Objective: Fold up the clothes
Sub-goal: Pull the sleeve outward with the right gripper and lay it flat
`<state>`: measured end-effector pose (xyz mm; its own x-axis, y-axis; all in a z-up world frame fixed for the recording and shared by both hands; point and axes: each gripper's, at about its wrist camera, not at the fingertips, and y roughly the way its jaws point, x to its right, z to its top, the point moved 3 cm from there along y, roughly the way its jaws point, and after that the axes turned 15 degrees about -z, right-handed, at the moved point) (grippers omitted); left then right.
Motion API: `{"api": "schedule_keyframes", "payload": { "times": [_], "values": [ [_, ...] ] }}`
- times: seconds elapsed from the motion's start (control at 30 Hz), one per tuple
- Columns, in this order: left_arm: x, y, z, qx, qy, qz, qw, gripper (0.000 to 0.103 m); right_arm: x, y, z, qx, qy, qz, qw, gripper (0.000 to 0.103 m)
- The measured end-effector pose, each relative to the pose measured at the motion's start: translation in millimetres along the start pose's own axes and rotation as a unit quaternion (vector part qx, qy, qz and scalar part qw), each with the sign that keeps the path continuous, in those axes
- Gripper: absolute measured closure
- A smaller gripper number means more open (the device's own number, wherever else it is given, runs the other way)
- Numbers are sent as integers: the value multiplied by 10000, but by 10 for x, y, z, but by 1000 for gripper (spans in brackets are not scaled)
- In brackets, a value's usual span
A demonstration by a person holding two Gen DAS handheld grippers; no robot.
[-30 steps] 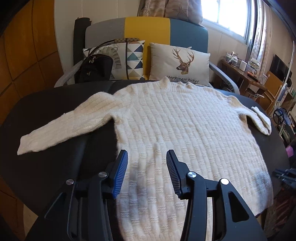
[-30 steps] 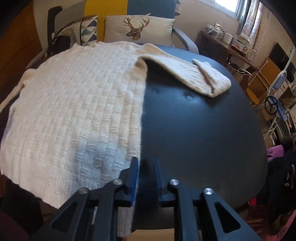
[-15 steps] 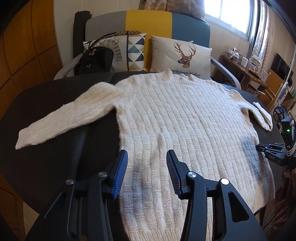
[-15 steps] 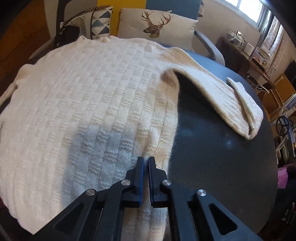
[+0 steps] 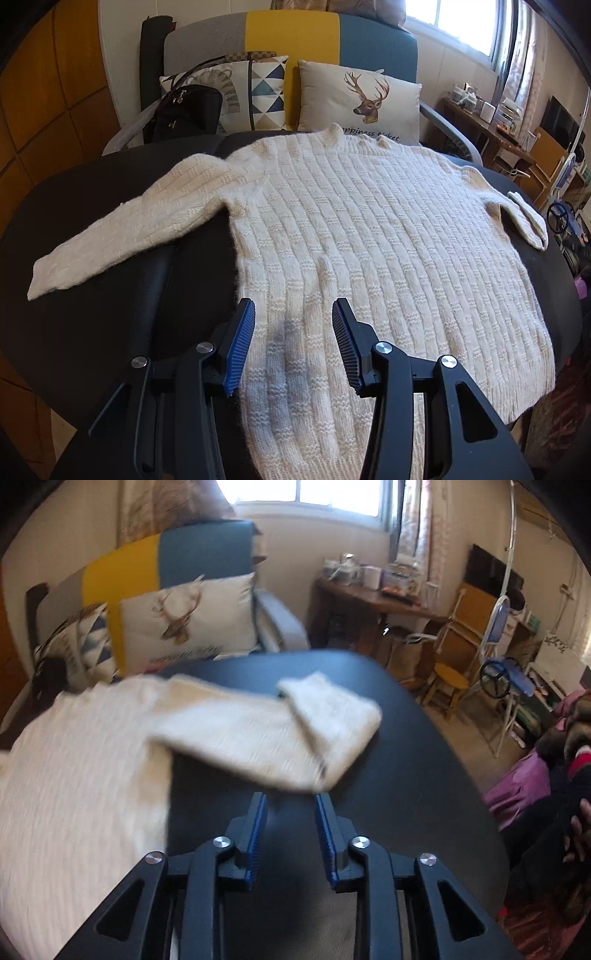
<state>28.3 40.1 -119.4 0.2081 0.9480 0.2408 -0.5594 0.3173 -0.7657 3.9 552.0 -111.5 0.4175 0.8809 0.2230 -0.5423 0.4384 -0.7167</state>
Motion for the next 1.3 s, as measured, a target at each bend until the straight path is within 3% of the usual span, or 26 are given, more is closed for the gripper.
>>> {"api": "schedule_keyframes", "payload": {
  "times": [0.13, 0.3, 0.33, 0.4, 0.5, 0.67, 0.77, 0.8, 0.83, 0.93, 1.13, 1.17, 1.23, 1.3],
  "values": [
    [-74, 5, 68, 15, -197, 20, 9998, 56, -216, 621, 417, -377, -552, -503, 9965, 70],
    [-131, 44, 124, -47, -379, -47, 9993, 56, -351, 1290, 388, -1164, -1308, -1145, 9779, 71],
    [-131, 49, 131, -48, -387, -51, 9992, 56, -328, 1363, 371, -1269, -1305, -1192, 9760, 76],
    [-110, 49, 144, -26, -346, -45, 9994, 56, -212, 1308, 404, -1215, -975, -1032, 9824, 97],
    [-54, 49, 168, -18, -246, -88, 9997, 56, 0, 1071, 496, -842, -584, -778, 9917, 98],
    [47, 28, 213, 53, -60, -215, 9997, 56, 587, 425, 717, -111, 139, -839, 9963, 98],
    [97, 32, 219, 79, -83, -362, 9993, 56, 946, 523, 534, -635, 1069, -668, 9900, 95],
    [109, 22, 217, 88, -68, -408, 9991, 56, 1044, 616, 381, -928, 1476, -481, 9835, 85],
    [120, 8, 215, 97, -44, -451, 9989, 56, 1114, 689, 217, -1155, 1779, -299, 9768, 83],
    [108, -36, 211, 113, 69, -495, 9987, 56, 1231, 673, -164, -1222, 2244, -97, 9668, 83],
    [-44, -75, 273, 146, 66, -432, 9989, 56, 1381, 123, -90, -240, 2173, -1119, 9694, 80],
    [-69, -68, 286, 143, 26, -444, 9989, 56, 1410, 71, -22, -137, 2222, -1118, 9685, 79],
    [-72, -31, 303, 115, -9, -468, 9988, 56, 1325, 61, 160, -51, 2090, -652, 9757, 73],
    [-60, 10, 332, 100, -11, -444, 9990, 56, 974, 138, 345, -82, 1528, -101, 9882, 73]
  ]
}}
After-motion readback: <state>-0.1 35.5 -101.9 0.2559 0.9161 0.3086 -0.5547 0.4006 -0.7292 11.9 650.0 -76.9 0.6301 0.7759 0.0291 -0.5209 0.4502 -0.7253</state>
